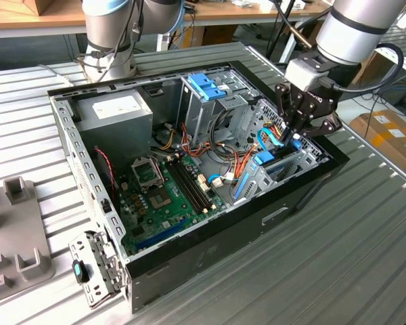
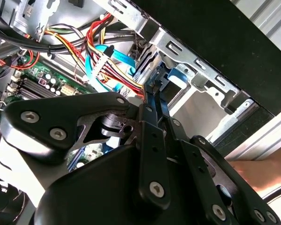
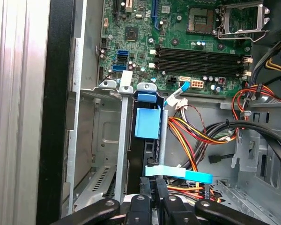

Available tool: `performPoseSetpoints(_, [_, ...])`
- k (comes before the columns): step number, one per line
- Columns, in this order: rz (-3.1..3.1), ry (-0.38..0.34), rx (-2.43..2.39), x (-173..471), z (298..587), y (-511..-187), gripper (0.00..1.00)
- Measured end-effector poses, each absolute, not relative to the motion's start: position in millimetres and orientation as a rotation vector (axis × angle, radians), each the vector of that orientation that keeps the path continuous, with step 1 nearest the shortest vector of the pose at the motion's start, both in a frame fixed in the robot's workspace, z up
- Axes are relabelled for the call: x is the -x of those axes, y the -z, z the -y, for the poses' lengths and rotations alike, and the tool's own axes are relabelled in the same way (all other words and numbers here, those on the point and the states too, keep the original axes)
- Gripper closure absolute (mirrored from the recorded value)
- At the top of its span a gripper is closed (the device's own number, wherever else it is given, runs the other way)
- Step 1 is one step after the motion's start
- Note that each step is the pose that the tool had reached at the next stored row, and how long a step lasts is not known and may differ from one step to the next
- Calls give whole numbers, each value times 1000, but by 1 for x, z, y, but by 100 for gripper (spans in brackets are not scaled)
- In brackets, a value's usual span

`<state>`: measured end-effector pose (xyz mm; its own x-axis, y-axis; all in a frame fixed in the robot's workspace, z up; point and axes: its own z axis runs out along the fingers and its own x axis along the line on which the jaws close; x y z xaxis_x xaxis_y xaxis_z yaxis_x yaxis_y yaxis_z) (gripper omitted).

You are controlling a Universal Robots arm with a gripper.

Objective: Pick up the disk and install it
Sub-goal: 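Insert the second disk wire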

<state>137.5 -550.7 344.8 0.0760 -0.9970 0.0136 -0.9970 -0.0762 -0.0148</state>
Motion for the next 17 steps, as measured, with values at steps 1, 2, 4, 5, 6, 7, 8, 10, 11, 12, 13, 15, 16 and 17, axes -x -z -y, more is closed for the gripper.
performPoseSetpoints(1, [-2134, 31, 2303, -138, 551, -345, 84])
performPoseSetpoints(2, [-2134, 31, 2303, -138, 551, -345, 84])
performPoseSetpoints(4, [-2134, 31, 2303, -138, 551, -344, 84])
performPoseSetpoints(5, [-2134, 31, 2303, -138, 551, -344, 84])
performPoseSetpoints(6, [-2134, 31, 2303, -138, 551, -345, 84])
performPoseSetpoints(7, [-2134, 31, 2302, -138, 551, -345, 84])
performPoseSetpoints(8, [-2134, 31, 2302, -138, 551, -346, 84])
performPoseSetpoints(10, [-2134, 32, 2303, -138, 551, -348, 84])
performPoseSetpoints(11, [-2134, 31, 2303, -138, 551, -349, 84])
performPoseSetpoints(12, [-2134, 31, 2303, -138, 551, -349, 84])
performPoseSetpoints(13, [-2136, 32, 2302, -138, 551, -349, 84])
performPoseSetpoints(15, [-2144, 35, 2297, -138, 551, -350, 84])
performPoseSetpoints(16, [-2148, 36, 2294, -138, 552, -350, 84])
performPoseSetpoints(17, [-2152, 37, 2292, -138, 552, -350, 84])
